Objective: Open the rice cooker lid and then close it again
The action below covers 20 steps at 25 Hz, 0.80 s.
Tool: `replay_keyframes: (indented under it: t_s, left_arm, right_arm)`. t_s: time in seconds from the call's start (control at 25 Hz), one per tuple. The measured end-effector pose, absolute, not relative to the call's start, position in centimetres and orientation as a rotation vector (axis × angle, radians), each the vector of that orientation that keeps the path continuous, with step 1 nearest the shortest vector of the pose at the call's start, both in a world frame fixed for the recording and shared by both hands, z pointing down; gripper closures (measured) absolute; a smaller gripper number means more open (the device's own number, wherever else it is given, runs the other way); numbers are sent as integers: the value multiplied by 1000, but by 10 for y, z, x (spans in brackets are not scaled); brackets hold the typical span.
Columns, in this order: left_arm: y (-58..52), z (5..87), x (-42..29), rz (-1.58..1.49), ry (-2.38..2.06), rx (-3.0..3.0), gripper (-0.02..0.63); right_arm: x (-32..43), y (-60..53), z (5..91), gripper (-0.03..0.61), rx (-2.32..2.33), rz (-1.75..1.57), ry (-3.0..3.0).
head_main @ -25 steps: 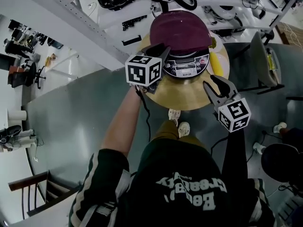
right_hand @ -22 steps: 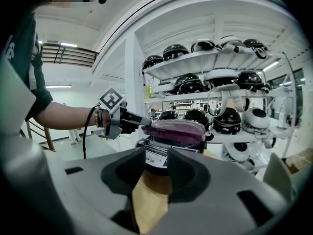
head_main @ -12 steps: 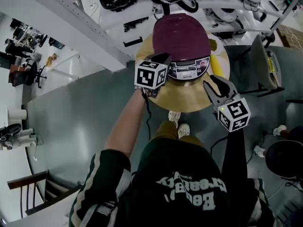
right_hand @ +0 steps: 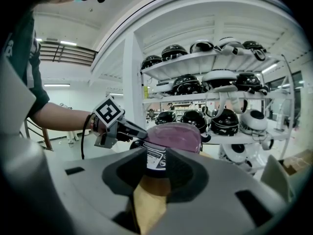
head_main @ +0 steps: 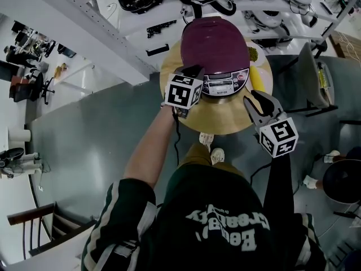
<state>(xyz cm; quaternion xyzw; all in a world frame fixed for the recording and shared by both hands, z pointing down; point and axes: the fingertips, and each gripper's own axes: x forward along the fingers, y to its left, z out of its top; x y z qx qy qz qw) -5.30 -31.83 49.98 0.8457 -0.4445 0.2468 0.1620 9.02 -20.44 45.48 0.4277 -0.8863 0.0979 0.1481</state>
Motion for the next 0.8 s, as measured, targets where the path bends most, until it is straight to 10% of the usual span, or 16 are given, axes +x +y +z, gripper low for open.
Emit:
replay_keyframes:
  t_s: [0.8]
  left_arm:
    - [-316,502,-44,865,-1314,2474,607]
  right_arm:
    - [76,-210,456,459,1183,284,-2564]
